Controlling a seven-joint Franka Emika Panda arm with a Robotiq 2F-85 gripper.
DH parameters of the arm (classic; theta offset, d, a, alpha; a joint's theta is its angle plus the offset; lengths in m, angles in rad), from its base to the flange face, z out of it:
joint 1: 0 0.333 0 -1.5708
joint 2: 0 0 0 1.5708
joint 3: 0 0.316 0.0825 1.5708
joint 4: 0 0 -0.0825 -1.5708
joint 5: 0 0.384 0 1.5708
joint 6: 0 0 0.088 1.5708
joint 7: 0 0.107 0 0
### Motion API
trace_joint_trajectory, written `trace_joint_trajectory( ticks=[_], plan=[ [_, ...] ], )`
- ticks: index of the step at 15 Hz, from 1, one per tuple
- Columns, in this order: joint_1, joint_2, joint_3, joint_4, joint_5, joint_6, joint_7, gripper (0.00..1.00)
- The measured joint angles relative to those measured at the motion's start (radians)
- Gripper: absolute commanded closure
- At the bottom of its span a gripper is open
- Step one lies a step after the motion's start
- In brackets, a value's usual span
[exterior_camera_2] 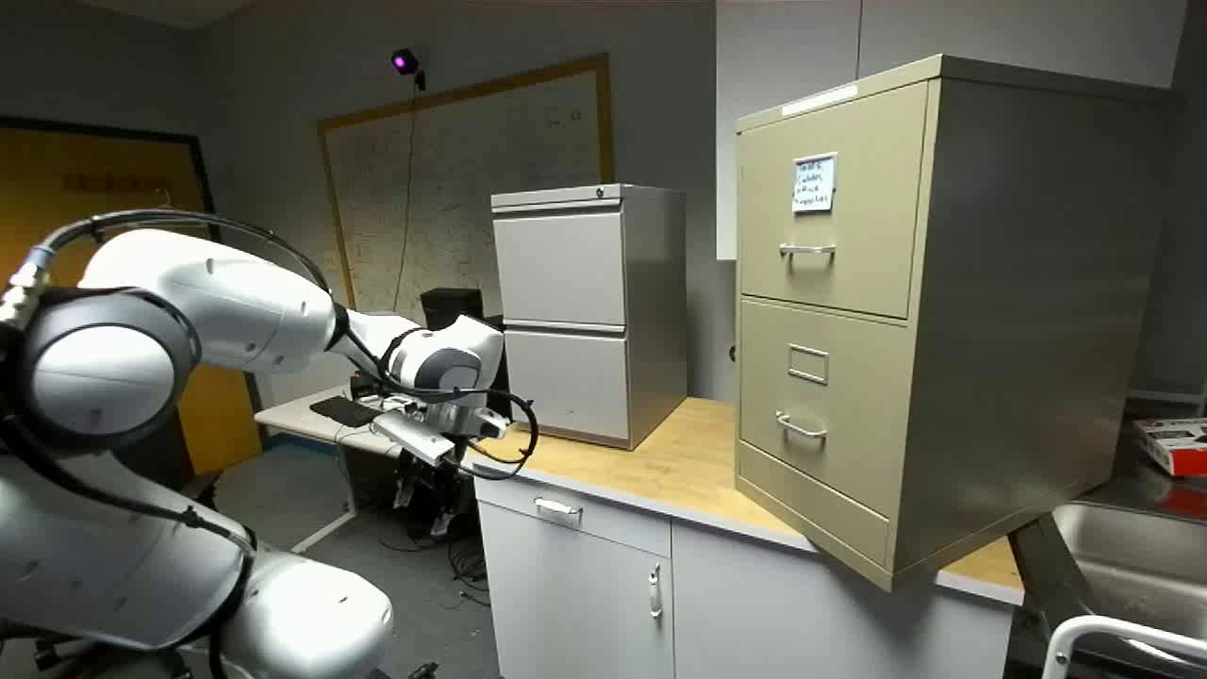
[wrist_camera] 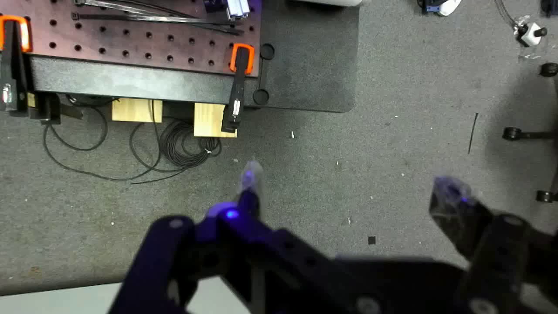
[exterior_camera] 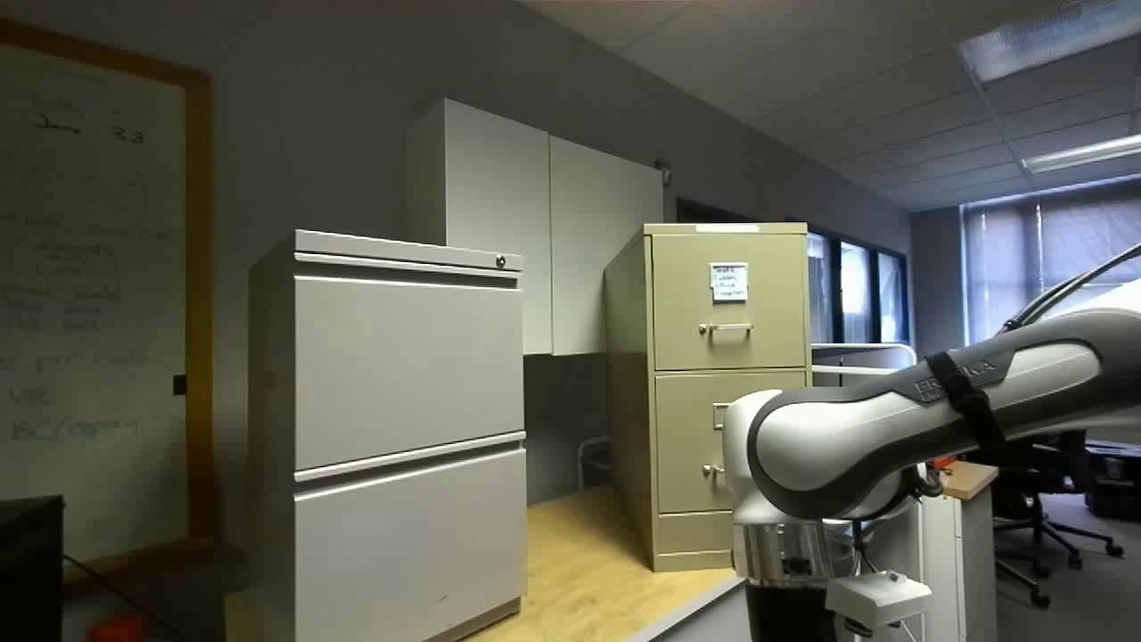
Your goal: Open the bottom drawer of the cabinet on the right
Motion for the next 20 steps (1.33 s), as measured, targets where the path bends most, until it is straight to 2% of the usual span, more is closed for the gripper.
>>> trace_joint_trajectory(
  ticks=[12,15,20],
  plan=[
    [-0.003,0.0,0.001,0.0,0.0,0.0,0.0,0.0],
    [-0.031,0.005,0.009,0.0,-0.009,0.011,0.0,0.0],
    [-0.107,0.024,0.009,0.036,-0.035,0.109,0.001,0.0]
  ],
)
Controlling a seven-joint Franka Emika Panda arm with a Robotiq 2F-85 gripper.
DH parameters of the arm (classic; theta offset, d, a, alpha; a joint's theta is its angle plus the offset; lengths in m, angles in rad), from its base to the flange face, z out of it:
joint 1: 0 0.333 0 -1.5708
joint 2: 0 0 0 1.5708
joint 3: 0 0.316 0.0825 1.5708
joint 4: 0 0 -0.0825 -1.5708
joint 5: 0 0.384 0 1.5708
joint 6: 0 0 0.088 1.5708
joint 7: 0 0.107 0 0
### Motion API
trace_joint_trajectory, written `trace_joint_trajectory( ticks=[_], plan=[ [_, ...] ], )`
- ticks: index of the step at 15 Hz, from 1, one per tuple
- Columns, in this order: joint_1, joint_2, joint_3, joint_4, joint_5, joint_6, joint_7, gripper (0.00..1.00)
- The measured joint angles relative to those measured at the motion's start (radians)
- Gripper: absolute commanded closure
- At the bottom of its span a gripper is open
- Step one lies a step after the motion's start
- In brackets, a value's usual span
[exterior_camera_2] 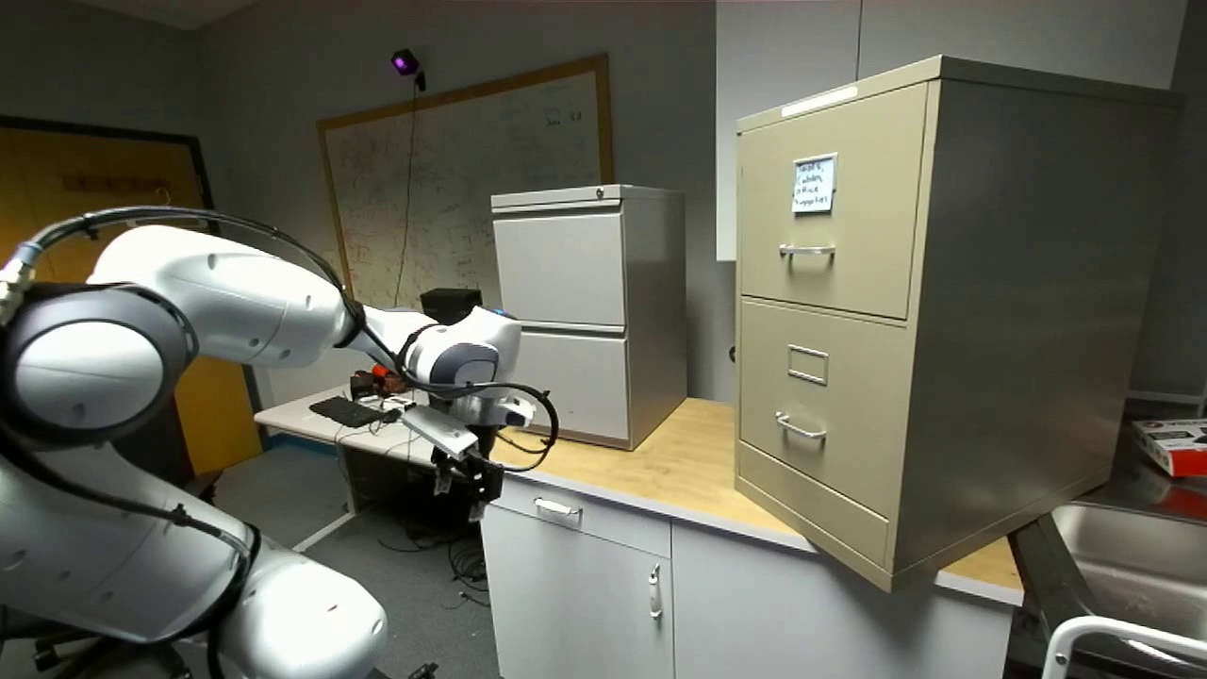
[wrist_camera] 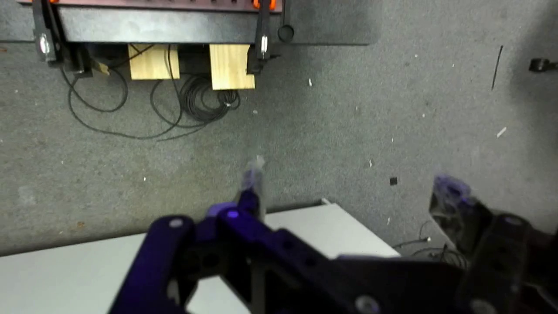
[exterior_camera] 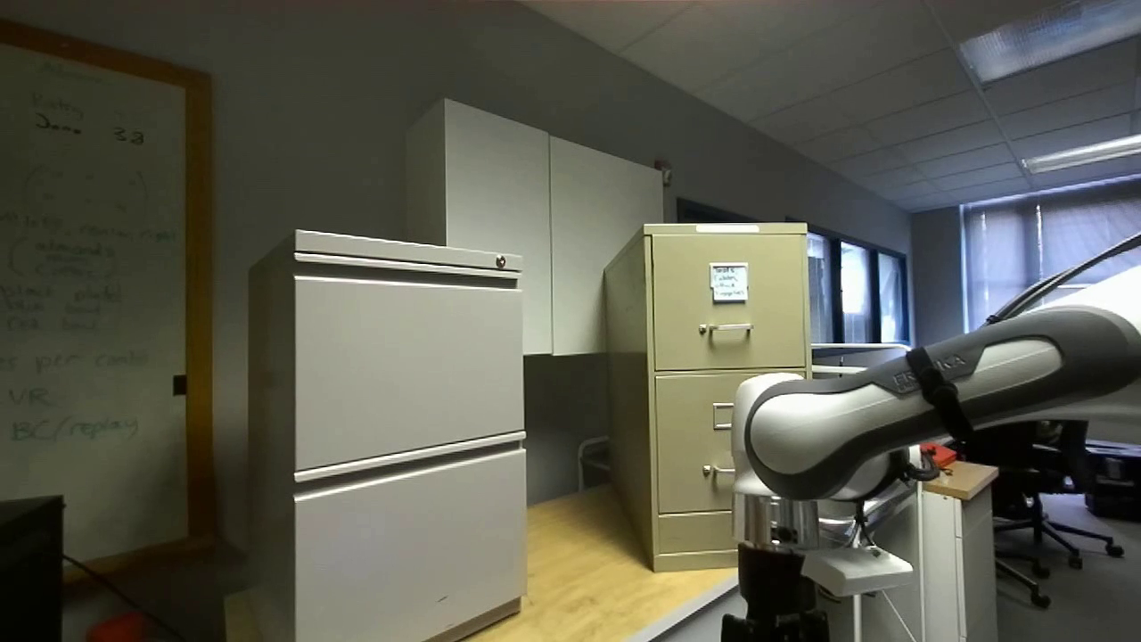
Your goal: Open the bottom drawer of the cabinet on the right
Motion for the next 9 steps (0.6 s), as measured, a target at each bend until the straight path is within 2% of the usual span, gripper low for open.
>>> trace_joint_trajectory(
  ticks=[4,9],
  plan=[
    [-0.058,0.036,-0.026,0.065,-0.005,0.113,0.0,0.0],
    [-0.11,0.089,-0.111,0.142,-0.002,0.291,-0.004,0.0]
  ],
)
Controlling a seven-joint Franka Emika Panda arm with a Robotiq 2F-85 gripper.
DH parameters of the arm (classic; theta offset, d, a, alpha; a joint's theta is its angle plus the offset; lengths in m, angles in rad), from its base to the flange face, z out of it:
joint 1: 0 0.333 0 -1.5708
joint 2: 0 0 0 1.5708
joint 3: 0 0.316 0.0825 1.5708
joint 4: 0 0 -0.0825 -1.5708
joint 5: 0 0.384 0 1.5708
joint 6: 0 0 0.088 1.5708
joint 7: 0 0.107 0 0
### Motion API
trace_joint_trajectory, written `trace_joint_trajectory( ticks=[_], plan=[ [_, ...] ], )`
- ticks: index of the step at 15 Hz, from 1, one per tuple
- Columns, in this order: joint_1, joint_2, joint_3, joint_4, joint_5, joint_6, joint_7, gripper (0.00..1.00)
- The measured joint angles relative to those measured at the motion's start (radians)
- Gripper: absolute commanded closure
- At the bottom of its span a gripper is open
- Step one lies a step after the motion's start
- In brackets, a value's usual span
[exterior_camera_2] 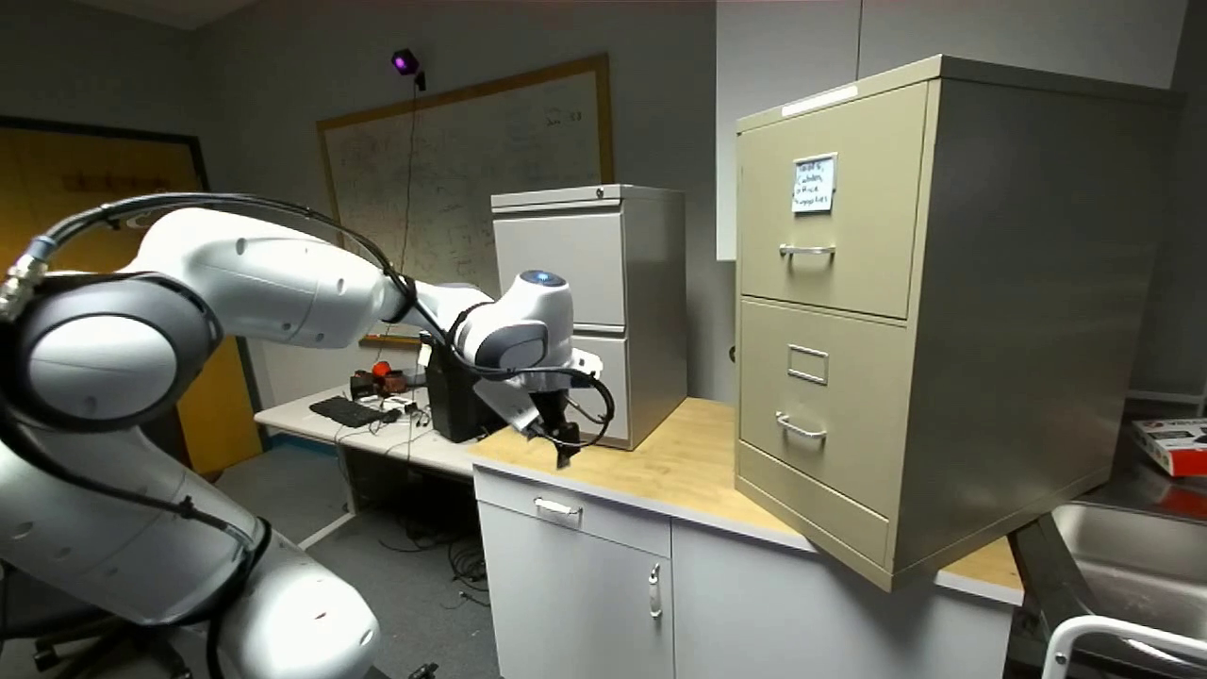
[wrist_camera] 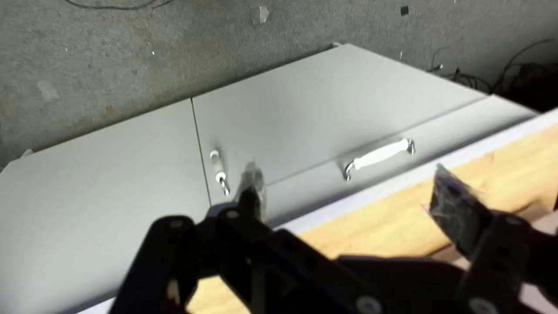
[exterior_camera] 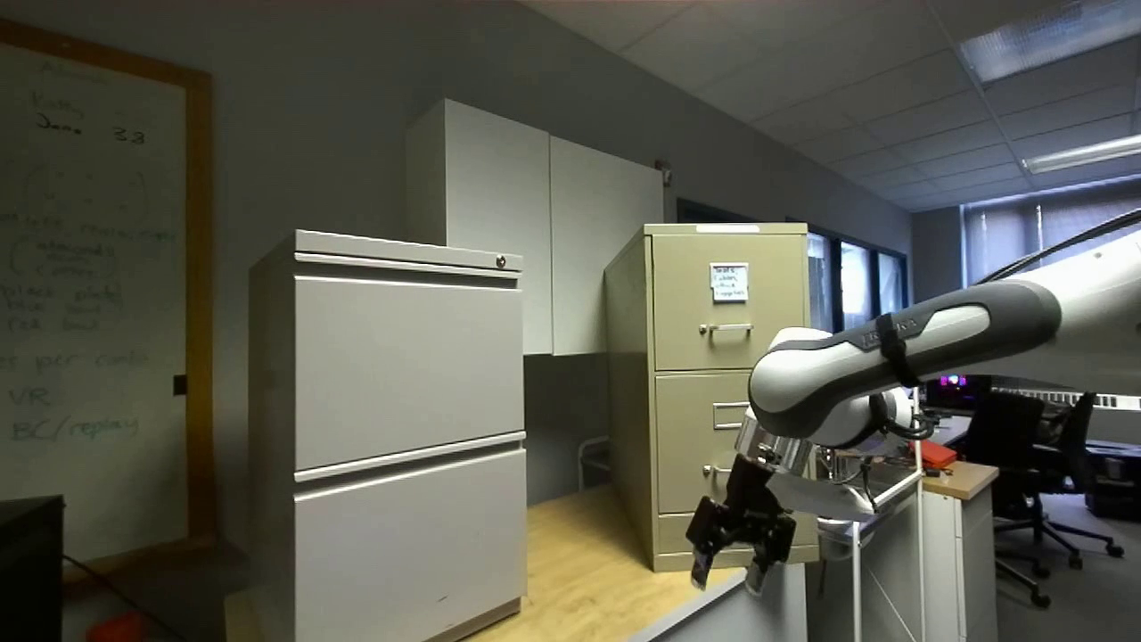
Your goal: Open the bottom drawer of the cabinet on the right
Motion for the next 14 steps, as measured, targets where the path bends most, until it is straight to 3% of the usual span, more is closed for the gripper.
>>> trace_joint_trajectory(
  ticks=[7,14],
  plan=[
    [-0.026,0.115,-0.159,0.122,0.092,0.179,-0.041,0.0],
    [-0.035,0.292,-0.298,0.271,0.387,0.207,-0.19,0.0]
  ],
)
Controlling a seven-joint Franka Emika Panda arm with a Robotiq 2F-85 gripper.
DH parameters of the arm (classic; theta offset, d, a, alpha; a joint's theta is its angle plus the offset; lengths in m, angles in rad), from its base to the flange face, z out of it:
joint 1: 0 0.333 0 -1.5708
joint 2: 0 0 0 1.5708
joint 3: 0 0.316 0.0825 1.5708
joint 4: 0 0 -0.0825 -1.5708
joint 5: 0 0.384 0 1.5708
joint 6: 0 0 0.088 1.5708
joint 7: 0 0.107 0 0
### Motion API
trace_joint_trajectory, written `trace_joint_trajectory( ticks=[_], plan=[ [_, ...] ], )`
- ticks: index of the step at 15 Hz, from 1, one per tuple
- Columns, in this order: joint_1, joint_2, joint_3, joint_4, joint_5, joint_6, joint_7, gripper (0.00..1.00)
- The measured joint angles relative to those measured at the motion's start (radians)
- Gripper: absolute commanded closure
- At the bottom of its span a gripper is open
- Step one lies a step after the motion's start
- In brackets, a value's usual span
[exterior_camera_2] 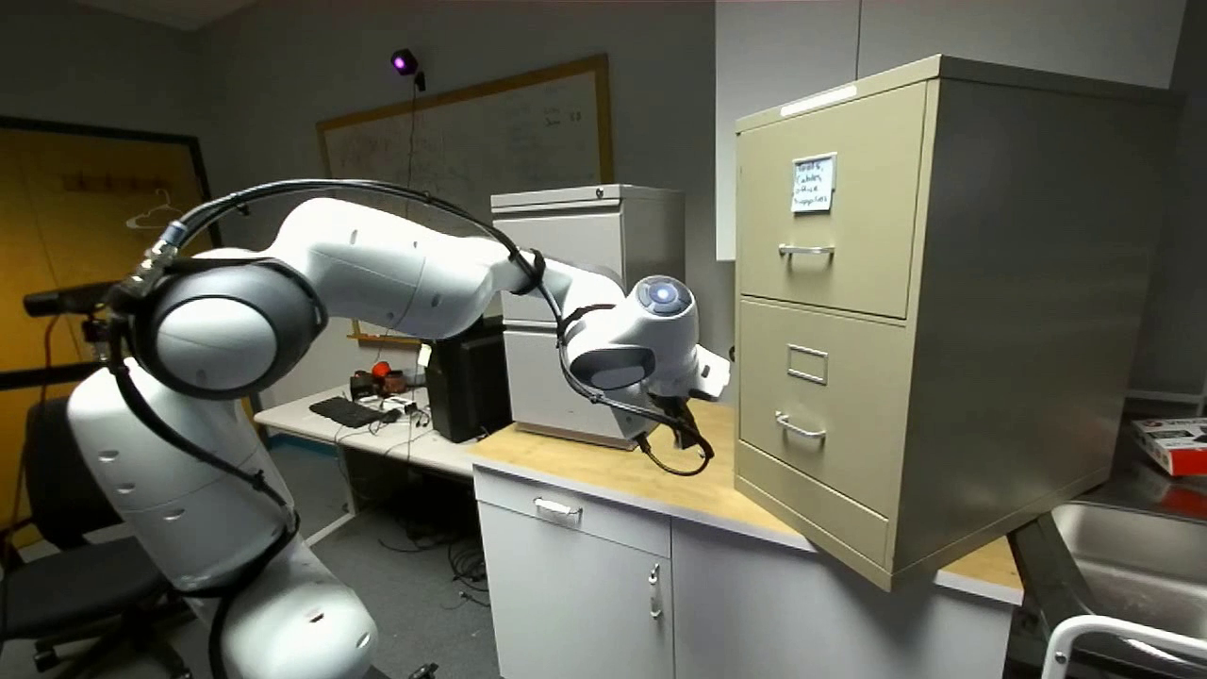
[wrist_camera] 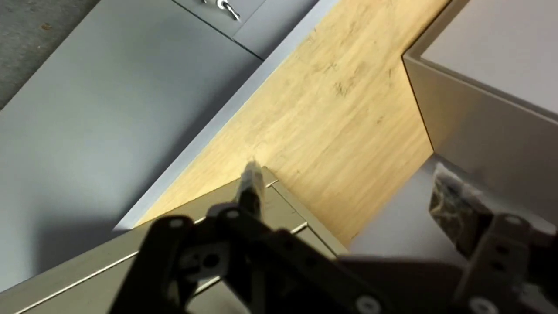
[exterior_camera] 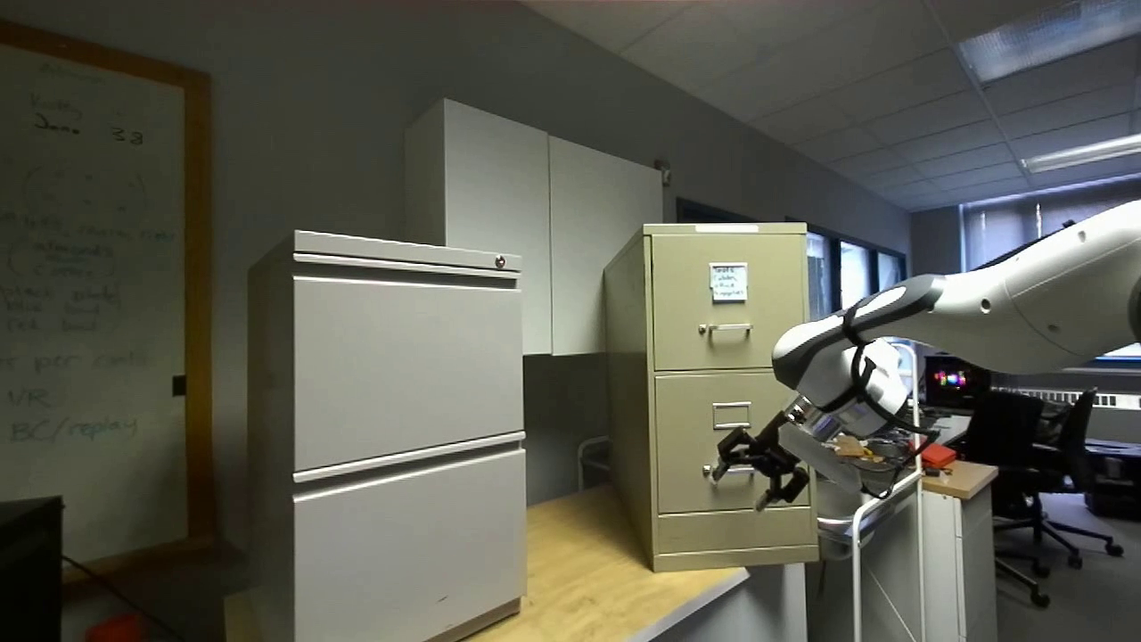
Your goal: Open the bottom drawer of the cabinet on the right
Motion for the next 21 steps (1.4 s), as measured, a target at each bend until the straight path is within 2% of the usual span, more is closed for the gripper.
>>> trace_joint_trajectory(
  ticks=[4,7,13,16,21],
  plan=[
    [-0.047,0.103,-0.017,0.077,0.23,-0.001,-0.08,0.0],
    [-0.102,0.171,-0.017,0.133,0.348,-0.002,-0.088,0.0],
    [-0.196,0.263,-0.01,0.218,0.471,0.018,-0.038,0.0],
    [-0.208,0.305,0.002,0.256,0.521,0.059,0.018,0.0],
    [-0.208,0.396,0.028,0.334,0.517,0.141,0.161,0.0]
  ],
)
